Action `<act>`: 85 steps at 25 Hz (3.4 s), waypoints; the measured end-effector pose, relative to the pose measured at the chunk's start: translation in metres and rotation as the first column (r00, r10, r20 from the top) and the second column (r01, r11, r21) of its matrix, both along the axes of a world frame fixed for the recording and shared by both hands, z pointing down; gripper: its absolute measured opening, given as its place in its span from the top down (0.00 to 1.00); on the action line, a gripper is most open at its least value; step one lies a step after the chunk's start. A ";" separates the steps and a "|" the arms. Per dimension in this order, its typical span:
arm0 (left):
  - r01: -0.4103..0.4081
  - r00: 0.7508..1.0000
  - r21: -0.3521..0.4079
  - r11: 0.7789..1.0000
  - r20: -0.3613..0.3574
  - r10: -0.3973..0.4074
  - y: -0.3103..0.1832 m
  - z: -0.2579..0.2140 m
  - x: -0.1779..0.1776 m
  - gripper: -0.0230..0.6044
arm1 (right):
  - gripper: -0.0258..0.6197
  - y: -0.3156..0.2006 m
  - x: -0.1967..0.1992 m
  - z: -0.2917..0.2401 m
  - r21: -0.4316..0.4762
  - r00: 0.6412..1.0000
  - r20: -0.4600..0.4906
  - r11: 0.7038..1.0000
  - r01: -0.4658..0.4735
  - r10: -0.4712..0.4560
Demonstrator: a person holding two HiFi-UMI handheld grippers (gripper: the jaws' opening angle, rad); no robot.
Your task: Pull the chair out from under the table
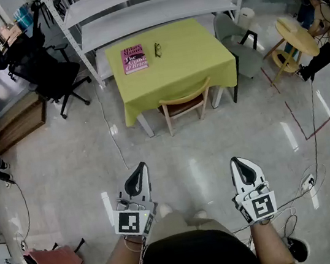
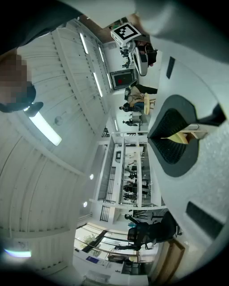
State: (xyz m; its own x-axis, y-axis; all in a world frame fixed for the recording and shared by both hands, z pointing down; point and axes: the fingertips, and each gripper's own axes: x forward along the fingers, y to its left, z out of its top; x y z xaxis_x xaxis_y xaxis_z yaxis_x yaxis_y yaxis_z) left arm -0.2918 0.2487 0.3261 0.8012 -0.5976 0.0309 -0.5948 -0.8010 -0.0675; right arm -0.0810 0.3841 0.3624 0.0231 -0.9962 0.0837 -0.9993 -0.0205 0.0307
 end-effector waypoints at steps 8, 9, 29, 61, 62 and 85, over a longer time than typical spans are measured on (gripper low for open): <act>-0.022 0.999 0.042 0.999 0.038 0.020 -0.027 0.005 0.018 0.95 | 0.94 -0.031 0.015 0.012 0.006 1.000 0.025 1.000 0.004 -0.004; -0.029 0.999 0.043 0.999 0.038 0.027 -0.033 0.006 0.020 0.95 | 0.94 -0.037 0.017 0.013 0.006 1.000 0.023 1.000 0.002 -0.002; -0.134 0.990 -0.036 0.990 0.043 0.136 -0.166 0.028 0.091 0.95 | 0.94 -0.157 0.068 0.016 -0.006 0.997 0.001 0.997 -0.073 0.073; -0.128 0.991 -0.047 0.991 0.031 0.130 -0.285 0.041 0.138 0.95 | 0.94 -0.269 0.121 0.008 -0.018 0.997 -0.060 0.998 -0.058 0.057; -0.125 0.991 -0.045 0.991 0.034 0.126 -0.288 0.040 0.143 0.95 | 0.94 -0.274 0.127 0.008 -0.018 0.997 -0.060 0.998 -0.052 0.051; -0.068 0.998 -0.012 0.998 0.006 0.068 -0.343 0.028 0.264 0.95 | 0.94 -0.348 0.258 0.005 0.004 0.998 -0.021 0.999 0.051 -0.051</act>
State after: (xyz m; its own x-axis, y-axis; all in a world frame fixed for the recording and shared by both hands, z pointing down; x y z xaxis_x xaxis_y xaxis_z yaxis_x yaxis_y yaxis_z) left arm -0.0273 -0.0943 0.3546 0.8399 -0.5411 0.0426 -0.5384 -0.8405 -0.0615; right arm 0.1766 0.0358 0.3676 -0.0257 -0.9965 0.0791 -0.9982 0.0299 0.0519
